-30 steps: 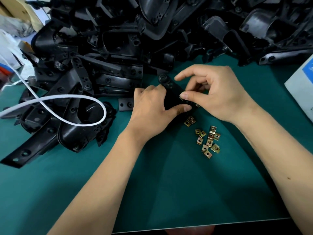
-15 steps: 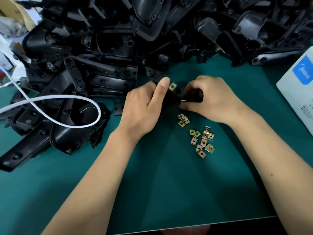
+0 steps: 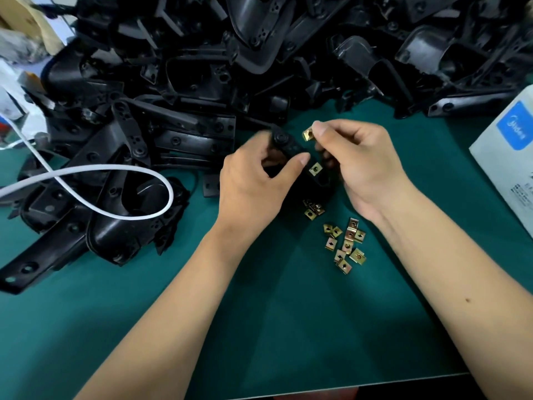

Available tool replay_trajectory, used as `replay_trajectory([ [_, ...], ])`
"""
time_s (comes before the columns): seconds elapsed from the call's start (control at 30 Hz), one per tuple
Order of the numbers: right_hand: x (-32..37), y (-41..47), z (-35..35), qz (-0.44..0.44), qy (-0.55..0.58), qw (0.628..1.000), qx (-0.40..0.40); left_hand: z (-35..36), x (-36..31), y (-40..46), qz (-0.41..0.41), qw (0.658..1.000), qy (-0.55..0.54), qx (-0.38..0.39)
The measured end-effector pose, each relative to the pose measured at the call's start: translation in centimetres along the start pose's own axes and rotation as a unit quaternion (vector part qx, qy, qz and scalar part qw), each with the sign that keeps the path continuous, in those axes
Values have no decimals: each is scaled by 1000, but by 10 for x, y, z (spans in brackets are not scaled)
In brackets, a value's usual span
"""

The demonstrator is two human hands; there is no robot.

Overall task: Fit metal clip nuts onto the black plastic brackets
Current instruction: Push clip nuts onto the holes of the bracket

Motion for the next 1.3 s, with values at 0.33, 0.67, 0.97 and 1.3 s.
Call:
replay_trajectory([
  [0.33, 1, 1, 4, -94, -96, 991, -17, -2, -3, -1, 29, 999, -3, 17],
  [0.67, 10, 0, 0, -136, -186, 973, 15, 0, 0, 0, 30, 999, -1, 12],
  [0.97, 12, -2, 5, -151, -214, 964, 40, 4, 0, -1, 32, 999, 7, 11],
  [1.3, 11, 2, -2, -103, -155, 976, 115, 3, -2, -4, 49, 998, 32, 19],
])
Point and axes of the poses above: each hand's wrist, its own y-axis towards the middle knuckle, its own z-axis out of the palm, x = y × z, the point moved 1 cm from there along y, towards the middle knuckle
